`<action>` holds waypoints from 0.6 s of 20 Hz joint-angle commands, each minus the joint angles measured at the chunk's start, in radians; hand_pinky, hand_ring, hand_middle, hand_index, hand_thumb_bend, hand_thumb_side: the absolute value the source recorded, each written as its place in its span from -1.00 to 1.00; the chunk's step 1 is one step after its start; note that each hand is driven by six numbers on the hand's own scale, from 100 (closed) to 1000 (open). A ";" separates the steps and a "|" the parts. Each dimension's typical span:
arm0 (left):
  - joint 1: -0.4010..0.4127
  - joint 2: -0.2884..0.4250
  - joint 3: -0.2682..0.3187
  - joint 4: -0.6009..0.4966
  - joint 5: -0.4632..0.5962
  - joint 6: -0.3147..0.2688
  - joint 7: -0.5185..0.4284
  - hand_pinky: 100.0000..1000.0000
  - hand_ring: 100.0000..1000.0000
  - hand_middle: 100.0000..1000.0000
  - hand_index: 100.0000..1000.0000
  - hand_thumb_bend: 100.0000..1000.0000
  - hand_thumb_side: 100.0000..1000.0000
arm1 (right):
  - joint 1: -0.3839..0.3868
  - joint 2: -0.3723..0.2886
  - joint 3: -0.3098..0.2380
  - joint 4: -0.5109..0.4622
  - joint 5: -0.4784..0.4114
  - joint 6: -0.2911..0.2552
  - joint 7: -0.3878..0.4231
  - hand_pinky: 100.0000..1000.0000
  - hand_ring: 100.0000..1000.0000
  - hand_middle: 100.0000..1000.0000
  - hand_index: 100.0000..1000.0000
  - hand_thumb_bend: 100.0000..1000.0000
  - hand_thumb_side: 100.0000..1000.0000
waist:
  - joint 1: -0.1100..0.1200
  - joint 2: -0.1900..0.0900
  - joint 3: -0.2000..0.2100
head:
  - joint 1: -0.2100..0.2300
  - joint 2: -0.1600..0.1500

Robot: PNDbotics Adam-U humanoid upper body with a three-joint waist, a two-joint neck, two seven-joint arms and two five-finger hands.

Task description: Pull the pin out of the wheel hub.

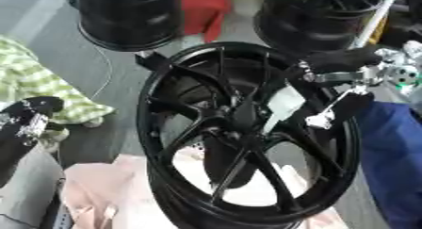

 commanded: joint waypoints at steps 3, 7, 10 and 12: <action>-0.010 0.011 -0.002 -0.018 0.004 -0.001 -0.004 0.26 0.64 0.37 0.45 -1.00 -0.04 | -0.019 -0.013 -0.015 0.018 0.017 -0.019 0.007 0.57 0.60 0.38 0.82 -1.00 -0.48 | 0.004 -0.008 0.001 | -0.005 -0.009; -0.012 0.010 -0.002 -0.019 0.005 0.000 -0.005 0.26 0.64 0.37 0.45 -1.00 -0.04 | -0.023 -0.007 -0.016 0.030 0.025 -0.021 0.004 0.55 0.56 0.24 0.81 -1.00 -0.49 | 0.002 -0.006 0.004 | -0.006 -0.011; -0.012 0.010 -0.002 -0.020 0.005 0.000 -0.006 0.26 0.64 0.37 0.45 -1.00 -0.04 | -0.026 -0.003 -0.018 0.040 0.032 -0.023 0.000 0.54 0.53 0.13 0.78 -1.00 -0.50 | 0.001 -0.006 0.006 | -0.006 -0.011; -0.012 0.010 -0.002 -0.020 0.005 0.000 -0.006 0.26 0.64 0.37 0.45 -1.00 -0.04 | -0.029 0.000 -0.020 0.047 0.036 -0.024 -0.007 0.52 0.51 0.05 0.72 -1.00 -0.50 | 0.001 -0.005 0.007 | -0.007 -0.012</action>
